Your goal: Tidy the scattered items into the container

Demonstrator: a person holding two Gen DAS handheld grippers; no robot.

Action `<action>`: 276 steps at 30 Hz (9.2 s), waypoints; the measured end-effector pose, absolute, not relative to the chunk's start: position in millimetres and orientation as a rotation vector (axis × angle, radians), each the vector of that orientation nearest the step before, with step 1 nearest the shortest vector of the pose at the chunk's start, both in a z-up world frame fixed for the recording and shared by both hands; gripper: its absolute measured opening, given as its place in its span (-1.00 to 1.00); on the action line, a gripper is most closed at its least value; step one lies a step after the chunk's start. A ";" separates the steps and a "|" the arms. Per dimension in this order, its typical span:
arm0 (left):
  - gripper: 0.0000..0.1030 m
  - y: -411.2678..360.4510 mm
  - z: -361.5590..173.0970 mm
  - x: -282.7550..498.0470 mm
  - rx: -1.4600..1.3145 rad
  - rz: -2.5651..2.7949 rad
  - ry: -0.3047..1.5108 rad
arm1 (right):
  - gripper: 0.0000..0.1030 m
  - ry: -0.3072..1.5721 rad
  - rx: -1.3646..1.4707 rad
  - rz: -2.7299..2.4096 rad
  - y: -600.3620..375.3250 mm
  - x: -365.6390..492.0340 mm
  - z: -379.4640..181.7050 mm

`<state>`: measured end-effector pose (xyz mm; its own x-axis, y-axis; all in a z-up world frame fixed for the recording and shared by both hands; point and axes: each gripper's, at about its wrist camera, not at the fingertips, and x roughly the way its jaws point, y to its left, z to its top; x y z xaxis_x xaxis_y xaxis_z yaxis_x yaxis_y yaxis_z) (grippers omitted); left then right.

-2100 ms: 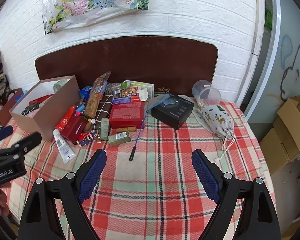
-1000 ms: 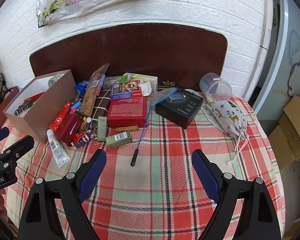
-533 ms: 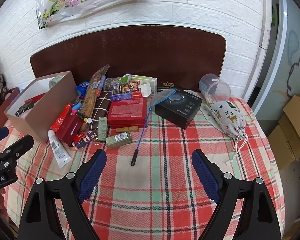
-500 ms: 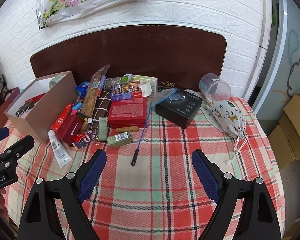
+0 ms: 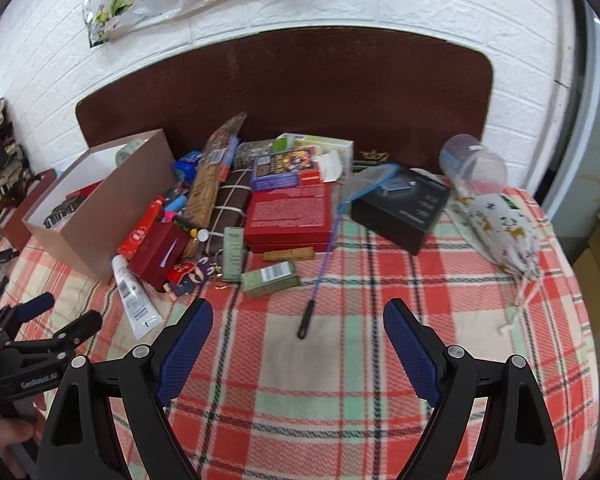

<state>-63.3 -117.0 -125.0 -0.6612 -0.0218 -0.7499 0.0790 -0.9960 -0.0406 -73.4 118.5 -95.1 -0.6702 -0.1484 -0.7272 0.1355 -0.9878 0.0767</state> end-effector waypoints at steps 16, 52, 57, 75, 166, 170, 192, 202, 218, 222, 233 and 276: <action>0.51 -136.0 -191.9 -143.2 1.374 -2.505 0.303 | 0.71 -0.084 1.253 -2.654 118.4 -108.5 -128.9; -0.33 -154.3 -152.1 -88.2 1.355 -2.632 0.261 | 0.71 -0.192 1.176 -2.527 103.3 -106.0 -120.3; -0.33 -155.6 -147.5 -91.9 1.351 -2.663 0.231 | 0.71 -0.014 1.122 -2.450 69.3 -137.4 -112.6; -0.32 -184.5 -139.0 -95.2 1.337 -2.772 0.313 | -0.11 1.069 1.131 -2.155 -66.0 -214.4 -169.4; -0.35 -208.2 -37.1 -79.5 1.285 -2.864 0.144 | -0.67 0.504 0.981 -2.321 -54.8 -176.5 -44.1; -0.35 -221.0 -28.3 -83.4 1.257 -2.861 0.150 | -0.67 0.505 0.959 -2.328 -60.1 -176.4 -37.7; -0.35 -323.2 -25.4 -180.5 1.236 -2.777 0.218 | -0.67 0.461 0.895 -2.202 -186.9 -224.2 -8.1; 0.66 -341.7 -35.1 -197.4 1.129 -2.729 0.239 | -0.26 0.435 0.913 -2.223 -207.4 -235.6 -27.3; 0.80 -268.5 -6.8 -118.5 1.136 -2.906 0.134 | 0.39 0.210 0.837 -2.488 -39.6 -142.2 28.7; 0.80 -220.3 -26.4 -106.2 1.225 -2.972 0.101 | 0.51 0.139 0.902 -2.553 17.2 -114.4 13.9; 0.80 -117.7 -119.3 -145.4 1.539 -2.996 0.021 | 0.51 -0.132 1.055 -2.590 118.6 -52.2 -50.5; 0.44 -90.9 -152.8 -214.5 1.693 -2.888 0.205 | 0.51 -0.412 1.203 -2.479 185.2 -91.3 -139.2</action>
<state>-214.5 -90.9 -152.8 -0.4737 0.2426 -0.8466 -0.1207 -0.9701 -0.2104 -91.3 185.2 -139.2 -0.5764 -0.4331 -0.6930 0.1858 -0.8953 0.4049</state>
